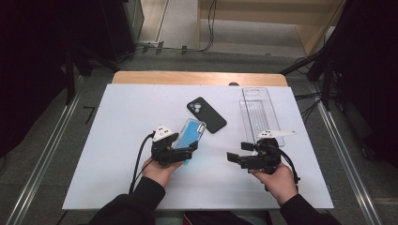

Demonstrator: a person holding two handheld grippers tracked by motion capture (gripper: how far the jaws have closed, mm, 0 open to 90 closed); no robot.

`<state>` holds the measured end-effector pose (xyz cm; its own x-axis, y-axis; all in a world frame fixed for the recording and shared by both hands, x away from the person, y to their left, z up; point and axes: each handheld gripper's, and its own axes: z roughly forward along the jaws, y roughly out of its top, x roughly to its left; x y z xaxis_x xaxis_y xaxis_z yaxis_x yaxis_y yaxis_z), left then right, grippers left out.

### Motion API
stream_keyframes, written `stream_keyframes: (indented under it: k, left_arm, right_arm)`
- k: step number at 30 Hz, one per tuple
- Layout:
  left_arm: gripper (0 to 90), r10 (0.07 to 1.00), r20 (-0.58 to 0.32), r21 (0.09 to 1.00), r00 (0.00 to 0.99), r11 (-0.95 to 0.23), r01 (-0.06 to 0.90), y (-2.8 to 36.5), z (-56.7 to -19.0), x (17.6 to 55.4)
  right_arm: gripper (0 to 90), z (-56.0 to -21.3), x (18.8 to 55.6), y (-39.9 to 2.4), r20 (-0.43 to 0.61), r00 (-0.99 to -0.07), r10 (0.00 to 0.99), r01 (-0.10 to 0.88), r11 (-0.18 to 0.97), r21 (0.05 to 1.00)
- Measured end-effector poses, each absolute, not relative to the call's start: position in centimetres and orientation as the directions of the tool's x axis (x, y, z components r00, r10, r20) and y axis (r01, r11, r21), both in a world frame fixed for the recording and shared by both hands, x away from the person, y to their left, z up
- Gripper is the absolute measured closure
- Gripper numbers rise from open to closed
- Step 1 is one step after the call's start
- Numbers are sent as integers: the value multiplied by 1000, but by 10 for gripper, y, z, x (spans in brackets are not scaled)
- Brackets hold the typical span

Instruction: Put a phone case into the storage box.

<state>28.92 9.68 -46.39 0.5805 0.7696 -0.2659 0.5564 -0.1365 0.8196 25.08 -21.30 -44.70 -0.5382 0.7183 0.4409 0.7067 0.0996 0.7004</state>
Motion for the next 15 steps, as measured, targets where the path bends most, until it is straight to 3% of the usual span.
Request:
stream_keyframes:
  k: [15]
  left_arm:
    - [173,777,-246,868,580,-89,488,88,-477,278]
  right_arm:
    - [134,-442,264,-192,444,-513,735,718,84,691]
